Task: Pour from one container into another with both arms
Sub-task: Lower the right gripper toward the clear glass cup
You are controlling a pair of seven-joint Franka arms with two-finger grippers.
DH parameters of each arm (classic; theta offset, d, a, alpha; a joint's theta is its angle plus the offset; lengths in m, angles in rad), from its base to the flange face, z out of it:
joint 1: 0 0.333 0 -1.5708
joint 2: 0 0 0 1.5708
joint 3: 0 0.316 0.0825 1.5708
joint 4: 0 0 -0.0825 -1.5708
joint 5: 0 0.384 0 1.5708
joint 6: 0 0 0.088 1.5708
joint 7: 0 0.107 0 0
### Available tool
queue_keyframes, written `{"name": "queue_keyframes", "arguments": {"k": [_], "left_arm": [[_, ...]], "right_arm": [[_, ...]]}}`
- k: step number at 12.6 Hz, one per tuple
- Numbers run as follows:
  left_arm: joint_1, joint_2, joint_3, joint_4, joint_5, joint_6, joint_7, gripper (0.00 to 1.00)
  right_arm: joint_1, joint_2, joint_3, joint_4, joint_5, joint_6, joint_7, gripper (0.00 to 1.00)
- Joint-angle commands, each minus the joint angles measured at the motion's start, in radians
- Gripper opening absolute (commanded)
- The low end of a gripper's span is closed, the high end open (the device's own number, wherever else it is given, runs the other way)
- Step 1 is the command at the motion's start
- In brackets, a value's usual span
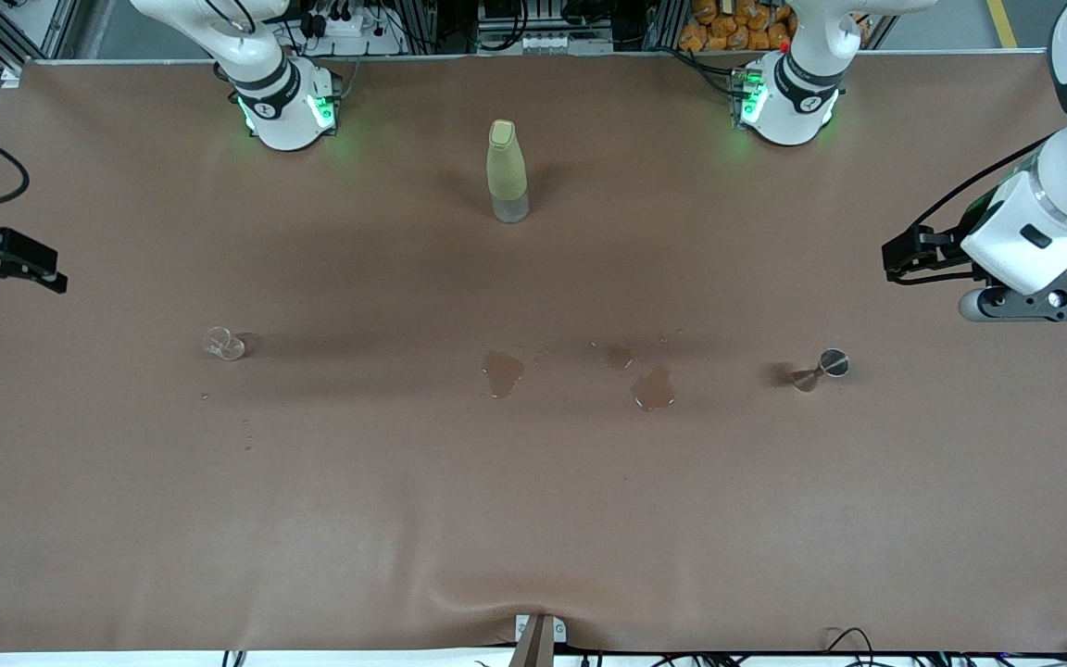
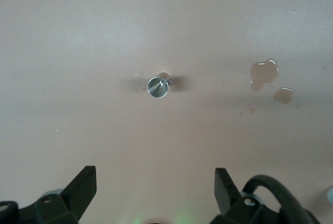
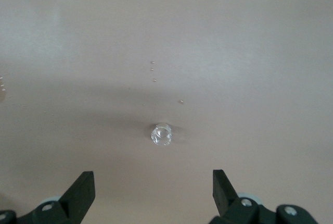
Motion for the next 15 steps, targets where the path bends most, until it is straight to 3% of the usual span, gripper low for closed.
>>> {"name": "queue_keyframes", "arguments": {"k": [1,3,5,8,11,15], "left_arm": [[0.036,-0.026,-0.002,-0.013,-0.022,-0.008,0.017,1.00],[0.058,-0.023,-0.010,-0.013,-0.047,-0.005,0.022,1.00],[0.053,-0.018,-0.010,-0.014,-0.053,-0.005,0.022,1.00],[0.052,-0.017,-0.010,-0.014,-0.053,-0.004,0.022,1.00],[0.052,-0.015,-0.010,-0.016,-0.051,-0.004,0.020,1.00],[0.049,-0.012,-0.010,-0.016,-0.051,-0.002,0.020,1.00]], "right_arm": [[-0.039,0.044,0.003,0.013,0.049,-0.001,-0.142,1.00],[-0.057,0.069,0.005,0.007,0.079,0.018,-0.296,1.00],[-0.097,0.084,0.003,-0.009,0.191,0.024,-0.415,1.00],[-0.108,0.112,0.008,-0.007,0.216,0.044,-0.465,1.00],[-0.137,0.187,0.005,-0.010,0.349,0.056,-0.689,1.00],[-0.151,0.238,0.006,-0.010,0.429,0.082,-0.726,1.00]]}}
